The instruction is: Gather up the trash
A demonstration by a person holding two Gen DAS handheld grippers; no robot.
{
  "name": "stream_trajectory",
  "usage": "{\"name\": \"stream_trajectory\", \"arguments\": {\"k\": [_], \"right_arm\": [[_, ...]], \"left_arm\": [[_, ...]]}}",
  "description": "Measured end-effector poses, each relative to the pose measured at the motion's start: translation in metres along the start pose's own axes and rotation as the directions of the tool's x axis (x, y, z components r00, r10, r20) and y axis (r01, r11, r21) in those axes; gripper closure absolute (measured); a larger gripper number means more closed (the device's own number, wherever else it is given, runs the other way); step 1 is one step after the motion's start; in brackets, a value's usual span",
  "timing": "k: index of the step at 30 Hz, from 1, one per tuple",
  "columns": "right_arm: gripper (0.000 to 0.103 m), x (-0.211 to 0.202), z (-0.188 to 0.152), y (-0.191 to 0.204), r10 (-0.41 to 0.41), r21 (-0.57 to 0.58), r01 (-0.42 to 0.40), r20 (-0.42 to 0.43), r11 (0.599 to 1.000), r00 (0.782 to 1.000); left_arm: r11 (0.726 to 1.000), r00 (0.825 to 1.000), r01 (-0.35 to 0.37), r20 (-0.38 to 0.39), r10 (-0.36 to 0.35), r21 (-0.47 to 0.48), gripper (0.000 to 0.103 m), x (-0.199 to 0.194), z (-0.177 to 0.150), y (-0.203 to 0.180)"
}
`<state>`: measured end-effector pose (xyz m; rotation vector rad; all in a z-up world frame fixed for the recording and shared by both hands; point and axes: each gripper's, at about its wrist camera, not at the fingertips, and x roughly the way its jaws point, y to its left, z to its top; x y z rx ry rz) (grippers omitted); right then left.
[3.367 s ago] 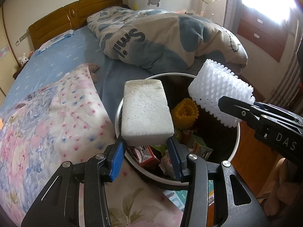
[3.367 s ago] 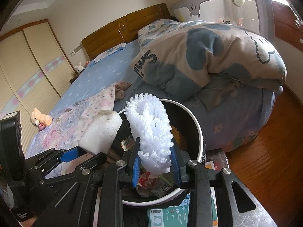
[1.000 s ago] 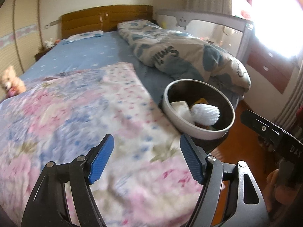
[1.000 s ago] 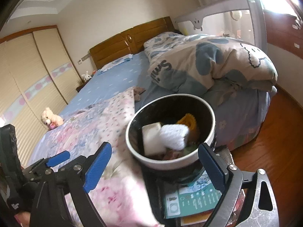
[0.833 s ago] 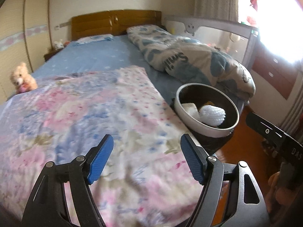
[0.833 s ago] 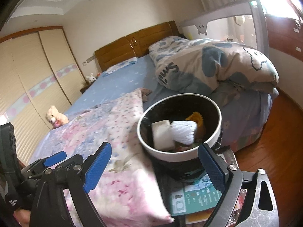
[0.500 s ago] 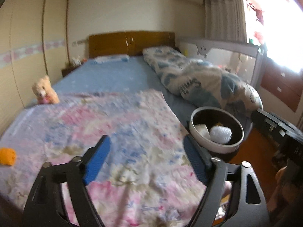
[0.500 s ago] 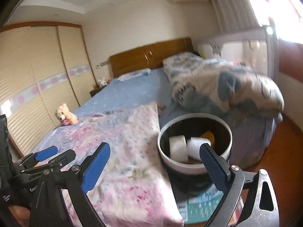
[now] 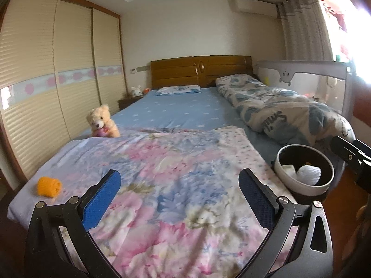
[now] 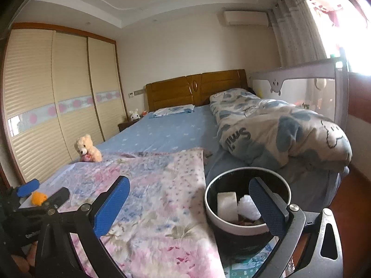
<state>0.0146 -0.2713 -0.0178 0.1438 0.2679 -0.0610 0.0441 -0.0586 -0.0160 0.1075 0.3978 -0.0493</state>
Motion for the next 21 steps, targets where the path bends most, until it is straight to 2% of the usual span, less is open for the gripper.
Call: {"name": "stream_trajectory", "arguments": {"k": [11,21], "right_arm": [[0.000,0.004,-0.014,0.007,-0.006,-0.011,0.006,-0.010,1.000,1.000],[0.000,0.005,-0.015,0.009,-0.005,-0.014,0.005,-0.014,1.000,1.000]], "left_arm": [[1.000,1.000,-0.005,0.000,0.005,0.020,0.000,-0.002,-0.007,-0.004],[1.000,1.000,0.002,-0.009,-0.002,-0.003,0.000,-0.003,-0.008,0.000]]}}
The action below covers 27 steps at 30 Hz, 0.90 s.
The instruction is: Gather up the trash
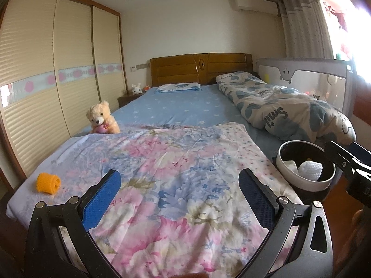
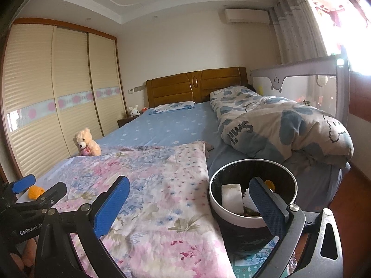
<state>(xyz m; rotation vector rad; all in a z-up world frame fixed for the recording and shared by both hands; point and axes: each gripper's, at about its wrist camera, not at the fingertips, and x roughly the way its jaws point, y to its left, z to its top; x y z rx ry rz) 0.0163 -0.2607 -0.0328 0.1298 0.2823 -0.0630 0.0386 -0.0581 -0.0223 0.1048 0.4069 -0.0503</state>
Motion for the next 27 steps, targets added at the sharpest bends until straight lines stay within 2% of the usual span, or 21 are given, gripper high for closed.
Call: {"name": "stream_trajectory", "arguments": {"k": [27], "right_arm": [[0.000,-0.0009,0.0004,0.0095,0.016,-0.020,-0.016,-0.010,1.000,1.000]], "left_arm": [[1.000,1.000,0.010,-0.001,-0.010,-0.011,0.000,0.0025,0.0021,0.0031]]}}
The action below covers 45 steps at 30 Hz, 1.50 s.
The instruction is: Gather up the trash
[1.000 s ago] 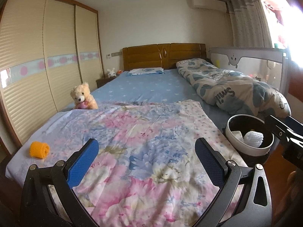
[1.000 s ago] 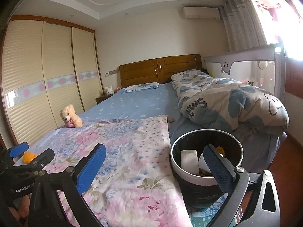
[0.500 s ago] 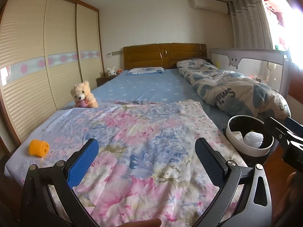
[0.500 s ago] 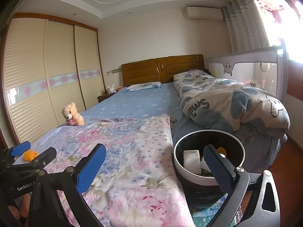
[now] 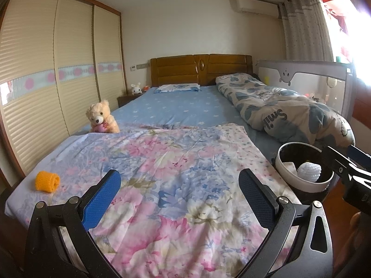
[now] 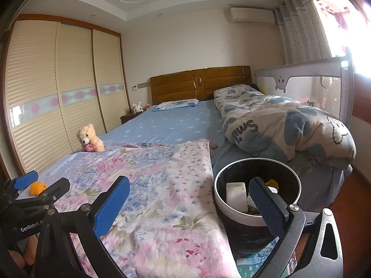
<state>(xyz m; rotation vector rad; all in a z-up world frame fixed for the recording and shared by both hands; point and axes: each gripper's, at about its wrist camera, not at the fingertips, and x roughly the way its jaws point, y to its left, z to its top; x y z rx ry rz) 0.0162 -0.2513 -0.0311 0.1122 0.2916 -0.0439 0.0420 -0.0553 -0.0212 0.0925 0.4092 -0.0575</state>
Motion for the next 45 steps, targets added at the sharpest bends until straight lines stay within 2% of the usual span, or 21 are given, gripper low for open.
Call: {"name": "stream_trajectory", "arguments": {"k": [45], "right_arm": [[0.000,-0.0010,0.0005,0.0016,0.003,-0.003,-0.003,-0.003,1.000,1.000]], "left_arm": [[1.000,1.000,0.020,-0.005,-0.020,-0.002,0.000,-0.0030,0.0001,-0.0036]]}}
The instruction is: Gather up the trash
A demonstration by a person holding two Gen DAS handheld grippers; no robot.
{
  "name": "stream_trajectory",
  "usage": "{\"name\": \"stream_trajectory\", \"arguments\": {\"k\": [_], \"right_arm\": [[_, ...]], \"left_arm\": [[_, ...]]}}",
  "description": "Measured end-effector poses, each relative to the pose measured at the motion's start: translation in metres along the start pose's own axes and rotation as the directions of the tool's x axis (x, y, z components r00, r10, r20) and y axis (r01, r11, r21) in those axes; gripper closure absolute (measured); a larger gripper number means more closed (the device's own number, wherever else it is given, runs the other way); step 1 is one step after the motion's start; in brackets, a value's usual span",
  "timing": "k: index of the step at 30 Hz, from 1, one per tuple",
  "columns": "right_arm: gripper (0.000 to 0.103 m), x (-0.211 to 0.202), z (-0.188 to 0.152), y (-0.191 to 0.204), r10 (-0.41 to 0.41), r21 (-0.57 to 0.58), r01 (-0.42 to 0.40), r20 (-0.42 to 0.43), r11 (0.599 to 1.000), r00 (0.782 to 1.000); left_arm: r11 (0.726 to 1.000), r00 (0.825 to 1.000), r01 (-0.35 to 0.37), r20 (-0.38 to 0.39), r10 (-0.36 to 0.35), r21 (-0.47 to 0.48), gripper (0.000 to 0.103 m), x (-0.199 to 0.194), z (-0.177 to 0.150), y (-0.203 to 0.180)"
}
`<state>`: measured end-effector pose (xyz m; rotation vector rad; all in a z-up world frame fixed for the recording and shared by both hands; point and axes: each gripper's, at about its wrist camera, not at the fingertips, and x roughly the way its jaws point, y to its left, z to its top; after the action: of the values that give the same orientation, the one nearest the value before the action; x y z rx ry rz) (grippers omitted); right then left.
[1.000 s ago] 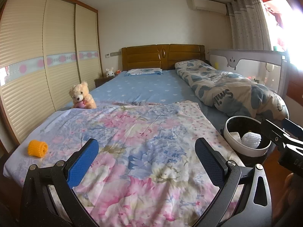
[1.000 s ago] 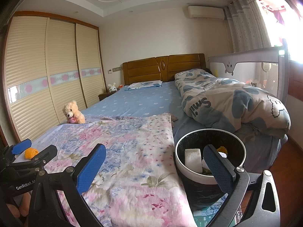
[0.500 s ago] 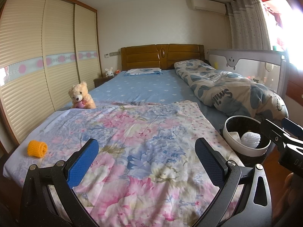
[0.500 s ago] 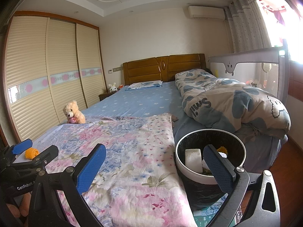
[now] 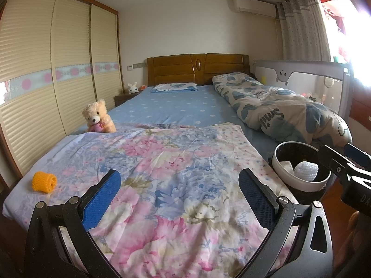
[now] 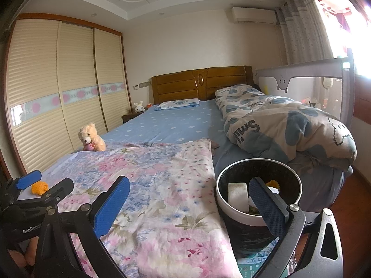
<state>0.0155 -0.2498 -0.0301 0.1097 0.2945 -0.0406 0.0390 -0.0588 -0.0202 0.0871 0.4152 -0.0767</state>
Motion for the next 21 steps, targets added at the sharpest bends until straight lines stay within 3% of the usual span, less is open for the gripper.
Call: {"name": "stream_trajectory", "arguments": {"k": [21], "right_arm": [[0.000,0.0000,-0.0006,0.0063,0.006,-0.002,-0.006,-0.003,1.000,1.000]], "left_arm": [[1.000,1.000,0.005,-0.013,-0.005,-0.004,0.000,0.0057,-0.0043,0.0019]]}}
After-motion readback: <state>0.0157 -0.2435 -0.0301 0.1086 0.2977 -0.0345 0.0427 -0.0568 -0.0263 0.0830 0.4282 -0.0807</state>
